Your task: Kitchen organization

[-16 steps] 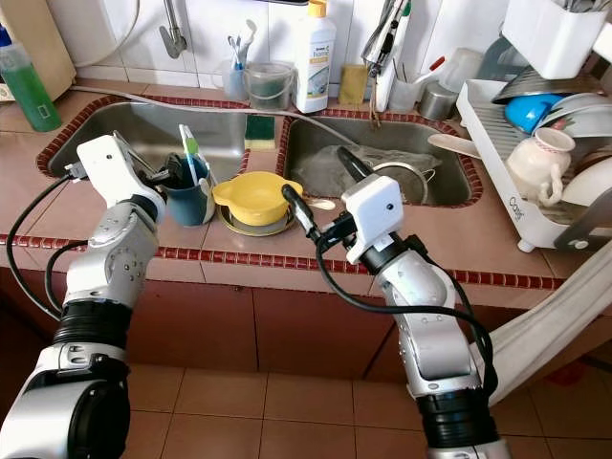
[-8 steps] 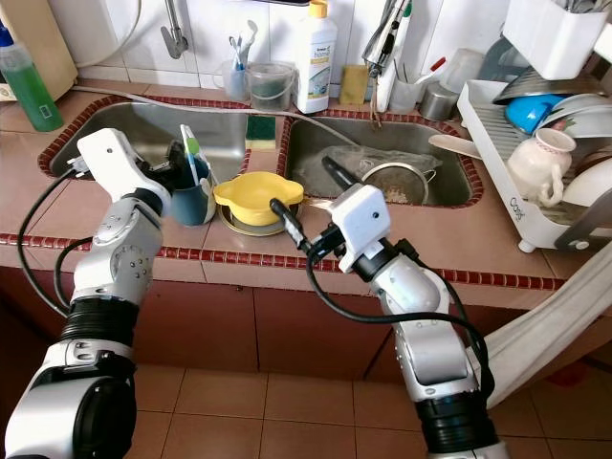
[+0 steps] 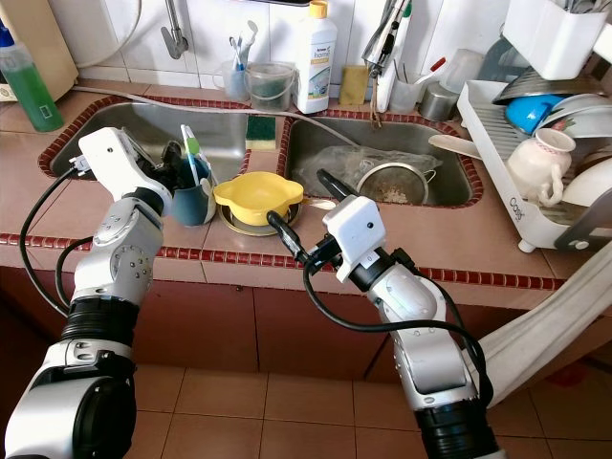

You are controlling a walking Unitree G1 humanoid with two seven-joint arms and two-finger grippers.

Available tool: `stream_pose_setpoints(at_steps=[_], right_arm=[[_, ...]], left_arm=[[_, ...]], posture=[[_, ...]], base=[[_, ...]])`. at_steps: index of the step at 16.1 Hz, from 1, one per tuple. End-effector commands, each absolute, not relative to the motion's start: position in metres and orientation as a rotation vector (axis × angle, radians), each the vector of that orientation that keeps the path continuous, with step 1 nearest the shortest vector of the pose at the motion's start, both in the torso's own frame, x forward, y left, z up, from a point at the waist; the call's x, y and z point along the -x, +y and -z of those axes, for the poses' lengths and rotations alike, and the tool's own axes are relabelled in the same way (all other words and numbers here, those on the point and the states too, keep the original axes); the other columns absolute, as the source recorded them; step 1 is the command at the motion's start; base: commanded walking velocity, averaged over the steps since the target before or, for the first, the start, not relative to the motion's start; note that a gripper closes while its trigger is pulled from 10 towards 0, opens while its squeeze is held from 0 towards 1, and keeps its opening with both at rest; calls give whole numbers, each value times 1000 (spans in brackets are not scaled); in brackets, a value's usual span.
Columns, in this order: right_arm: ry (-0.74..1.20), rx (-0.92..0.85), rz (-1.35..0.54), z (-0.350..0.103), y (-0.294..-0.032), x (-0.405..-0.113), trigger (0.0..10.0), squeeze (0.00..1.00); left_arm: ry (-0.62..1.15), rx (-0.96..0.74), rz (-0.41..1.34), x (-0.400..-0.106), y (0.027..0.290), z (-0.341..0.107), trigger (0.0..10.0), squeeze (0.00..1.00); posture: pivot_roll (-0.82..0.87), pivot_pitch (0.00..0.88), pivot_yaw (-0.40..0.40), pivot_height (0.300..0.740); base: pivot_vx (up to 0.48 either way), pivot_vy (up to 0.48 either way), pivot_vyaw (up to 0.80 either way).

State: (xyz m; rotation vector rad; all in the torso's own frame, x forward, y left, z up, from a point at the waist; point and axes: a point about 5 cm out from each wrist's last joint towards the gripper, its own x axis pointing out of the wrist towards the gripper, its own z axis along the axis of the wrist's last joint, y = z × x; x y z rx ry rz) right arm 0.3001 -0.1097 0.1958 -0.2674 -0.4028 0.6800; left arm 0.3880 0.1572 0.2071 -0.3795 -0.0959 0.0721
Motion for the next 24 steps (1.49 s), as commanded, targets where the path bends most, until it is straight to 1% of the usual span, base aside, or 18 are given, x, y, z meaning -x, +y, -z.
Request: stream_pose_setpoints(at_steps=[1, 22, 23, 24], right_arm=[[-422, 289, -687, -201, -110, -297, 10000, 0], [-428, 290, -674, -202, -108, -297, 10000, 0], [-428, 291, -674, -202, -108, -297, 10000, 0], [-428, 291, -675, -202, -108, -297, 10000, 0]], left_arm=[[-101, 368, -54, -389, 154, -210, 0, 0], [-114, 371, -49, -389, 156, -215, 0, 0], [-112, 366, -48, -389, 156, -215, 4157, 0], [-115, 353, -44, -389, 156, -216, 8706, 0]], posture=[[-70, 81, -9, 740], [-61, 90, -8, 740], [-60, 89, -9, 740], [-60, 89, -9, 740]], base=[[0, 0, 0], [0, 0, 0], [0, 0, 0], [0, 0, 0]])
